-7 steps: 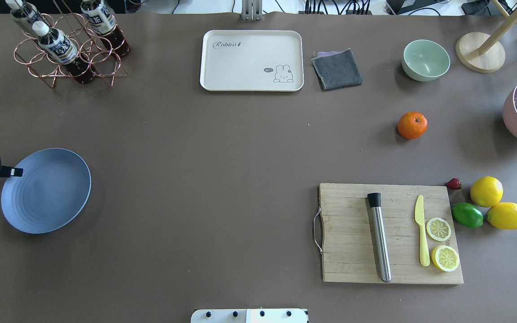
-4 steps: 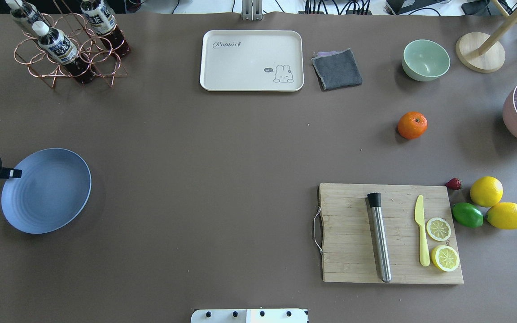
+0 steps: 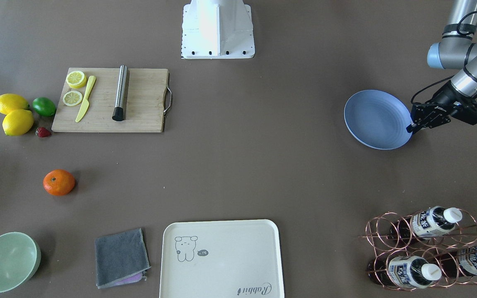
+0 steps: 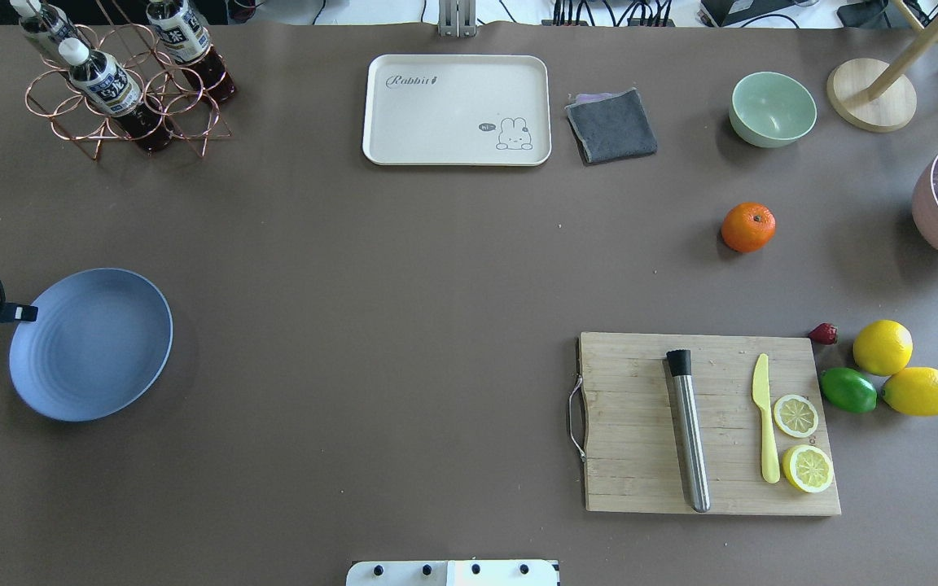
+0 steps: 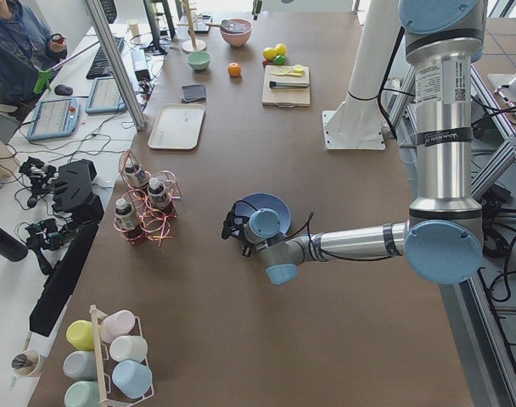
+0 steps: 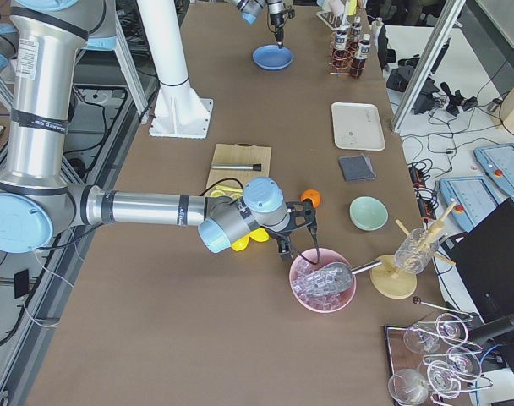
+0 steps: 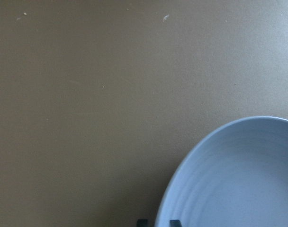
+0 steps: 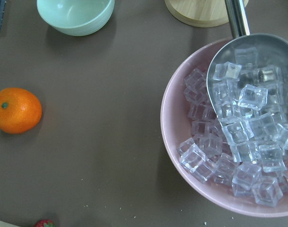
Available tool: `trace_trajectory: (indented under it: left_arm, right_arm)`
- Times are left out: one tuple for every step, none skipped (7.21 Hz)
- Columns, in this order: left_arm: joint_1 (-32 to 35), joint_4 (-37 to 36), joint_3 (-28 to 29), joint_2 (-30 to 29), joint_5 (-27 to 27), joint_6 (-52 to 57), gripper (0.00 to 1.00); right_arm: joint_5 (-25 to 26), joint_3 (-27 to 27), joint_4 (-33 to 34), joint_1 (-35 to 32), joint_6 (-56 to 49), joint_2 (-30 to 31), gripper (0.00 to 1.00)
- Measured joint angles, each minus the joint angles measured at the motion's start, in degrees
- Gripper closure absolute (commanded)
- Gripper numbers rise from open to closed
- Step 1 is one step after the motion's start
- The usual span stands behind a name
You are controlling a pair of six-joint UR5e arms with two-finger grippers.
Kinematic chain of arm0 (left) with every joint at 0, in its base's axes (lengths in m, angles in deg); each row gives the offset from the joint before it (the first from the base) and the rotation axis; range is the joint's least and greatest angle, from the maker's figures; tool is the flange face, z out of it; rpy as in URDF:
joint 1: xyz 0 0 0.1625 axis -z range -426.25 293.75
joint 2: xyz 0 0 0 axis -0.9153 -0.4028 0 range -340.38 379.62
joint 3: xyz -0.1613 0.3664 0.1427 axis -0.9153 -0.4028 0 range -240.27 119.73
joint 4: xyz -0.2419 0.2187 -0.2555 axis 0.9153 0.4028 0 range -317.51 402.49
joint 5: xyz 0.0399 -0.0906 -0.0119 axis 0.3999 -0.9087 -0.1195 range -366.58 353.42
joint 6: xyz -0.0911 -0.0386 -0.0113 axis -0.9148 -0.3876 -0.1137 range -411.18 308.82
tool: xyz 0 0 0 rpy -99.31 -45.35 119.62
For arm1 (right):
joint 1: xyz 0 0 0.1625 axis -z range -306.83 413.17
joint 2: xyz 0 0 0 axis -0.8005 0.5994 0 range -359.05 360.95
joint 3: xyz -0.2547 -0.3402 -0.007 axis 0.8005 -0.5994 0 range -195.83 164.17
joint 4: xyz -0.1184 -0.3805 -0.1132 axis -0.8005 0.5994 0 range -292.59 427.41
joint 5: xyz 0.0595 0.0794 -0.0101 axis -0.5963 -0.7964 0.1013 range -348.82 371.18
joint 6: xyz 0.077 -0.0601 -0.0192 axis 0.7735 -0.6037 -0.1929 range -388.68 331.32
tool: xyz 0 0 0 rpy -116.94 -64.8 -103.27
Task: Pick orange to plate
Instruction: 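Reach the left gripper to the rim of the light blue plate and grip it, then slide the light blue plate with the left gripper toward the table center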
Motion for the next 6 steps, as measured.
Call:
trace_trajectory:
  left_arm:
    - [0.01,-0.13,-0.37,-0.18,-0.2,-0.17,1.0]
    - [0.17,-0.45,-0.95,-0.94,-1.2,-0.85,1.0]
    - [0.41,-0.77,-1.32,-3.04,-2.56,-3.93,1.0]
    - [0.52,-1.41,-1.46,-6.48,-3.21,-9.11,1.0]
    - [0.46,-4.05,-2.05,-10.59,-3.29,-12.88,1.0]
    - [0.33,-9.3,-3.8,-14.72,-3.13,-14.5,1.0]
  right_arm:
    - [0.0,-0.01,0.0,0.0,0.0,0.0,0.0]
    - [0.02,-0.02,0.0,0.0,0.0,-0.01,0.0]
    - [0.06,-0.02,0.0,0.0,0.0,-0.01,0.0]
    - [0.08,-0.02,0.0,0.01,0.0,-0.03,0.0]
    - [0.09,-0.02,0.0,0.01,0.02,-0.06,0.0]
    - [0.09,-0.02,0.0,0.01,0.06,-0.08,0.0]
